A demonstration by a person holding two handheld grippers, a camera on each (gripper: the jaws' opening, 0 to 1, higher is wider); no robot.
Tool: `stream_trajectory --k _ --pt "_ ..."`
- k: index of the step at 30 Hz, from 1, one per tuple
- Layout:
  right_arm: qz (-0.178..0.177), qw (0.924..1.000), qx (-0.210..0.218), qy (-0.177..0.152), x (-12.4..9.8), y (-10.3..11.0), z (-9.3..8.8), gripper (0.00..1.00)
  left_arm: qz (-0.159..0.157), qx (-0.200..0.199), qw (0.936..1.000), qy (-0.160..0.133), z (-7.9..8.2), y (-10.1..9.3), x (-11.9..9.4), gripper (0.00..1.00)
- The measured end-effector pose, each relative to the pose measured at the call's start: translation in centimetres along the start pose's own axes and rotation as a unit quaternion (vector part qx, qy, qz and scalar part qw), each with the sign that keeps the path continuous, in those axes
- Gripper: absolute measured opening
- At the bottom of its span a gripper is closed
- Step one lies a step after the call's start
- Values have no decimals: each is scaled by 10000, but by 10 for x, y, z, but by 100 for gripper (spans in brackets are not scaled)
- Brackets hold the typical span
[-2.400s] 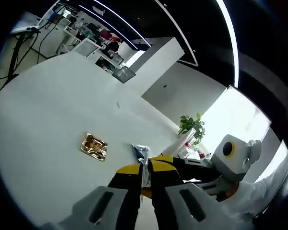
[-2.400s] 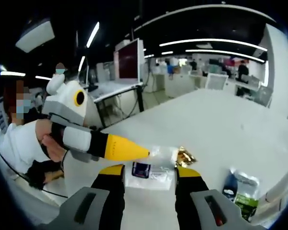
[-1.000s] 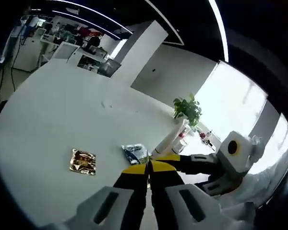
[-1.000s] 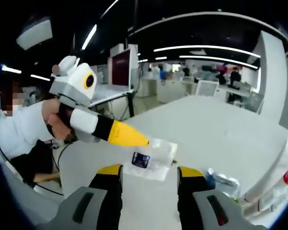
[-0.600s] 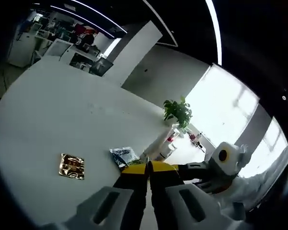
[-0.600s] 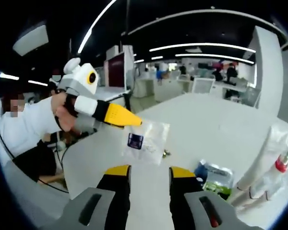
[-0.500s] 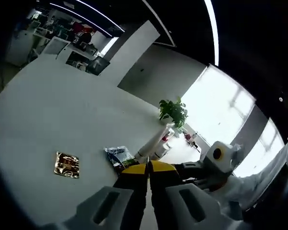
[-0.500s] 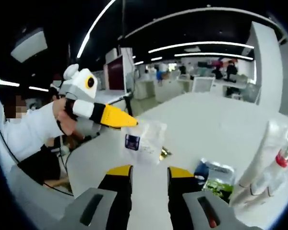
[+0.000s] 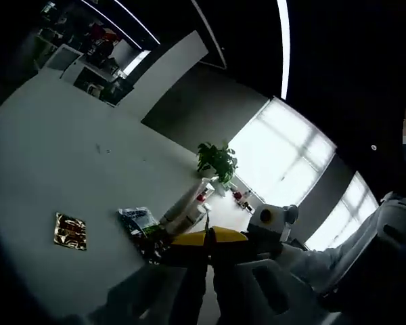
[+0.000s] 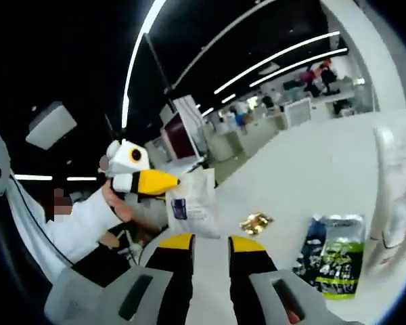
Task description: Arrange the skincare products in the storage area until every visible bottle or jar stands upright without overlapping.
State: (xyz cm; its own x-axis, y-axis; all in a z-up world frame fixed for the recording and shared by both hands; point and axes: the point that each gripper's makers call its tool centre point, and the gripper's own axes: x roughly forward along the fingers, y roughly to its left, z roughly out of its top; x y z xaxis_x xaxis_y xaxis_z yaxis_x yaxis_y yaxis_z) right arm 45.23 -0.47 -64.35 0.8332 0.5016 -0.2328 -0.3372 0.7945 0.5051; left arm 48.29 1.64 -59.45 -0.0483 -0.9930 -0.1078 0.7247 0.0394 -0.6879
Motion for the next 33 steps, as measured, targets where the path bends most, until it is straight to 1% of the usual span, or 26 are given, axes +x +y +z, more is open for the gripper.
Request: stream_trajectory --k 1,2,3,5,7,8,11,16,18,19,22,26,30,33 --pt "160 9998 100 -108 0 4 3 11 -55 42 10000 17 0 -2 1 0" --pt "241 9994 218 -102 0 7 3 11 -96 36 9999 0 0 -4 1 0" --pt "264 9993 223 -107 0 8 3 8 -116 15 9999 1 0 -5 1 0" --pt "221 9995 192 -94 0 8 3 7 -131 37 9999 1 0 -4 1 0" --pt "215 9995 245 -44 -1 8 2 5 -128 46 9999 7 1 -3 1 0" --pt "225 9993 299 -81 -2 7 2 4 -128 50 9999 0 1 -2 1 0" --pt "193 9991 360 -82 -2 6 2 0 -56 52 10000 -2 2 3 1 0" --pt "122 9993 343 -9 0 5 0 0 15 52 10000 15 1 10 2 0" --pt "91 9993 359 27 1 4 -1 0 83 54 9999 40 1 16 3 0" --pt "60 9994 348 52 2 3 -2 0 171 -18 9998 73 0 21 3 0" --pt "-94 9995 279 130 5 0 -5 0 223 55 9997 82 -4 23 7 0" --pt "-222 9984 475 224 9 -6 -10 0 400 126 9990 137 -7 34 8 0" --pt "-331 9977 505 301 12 -10 -15 0 551 238 9979 231 -11 43 10 0" --pt "-404 9969 566 371 15 -13 -20 0 792 340 9956 360 -17 56 11 0"
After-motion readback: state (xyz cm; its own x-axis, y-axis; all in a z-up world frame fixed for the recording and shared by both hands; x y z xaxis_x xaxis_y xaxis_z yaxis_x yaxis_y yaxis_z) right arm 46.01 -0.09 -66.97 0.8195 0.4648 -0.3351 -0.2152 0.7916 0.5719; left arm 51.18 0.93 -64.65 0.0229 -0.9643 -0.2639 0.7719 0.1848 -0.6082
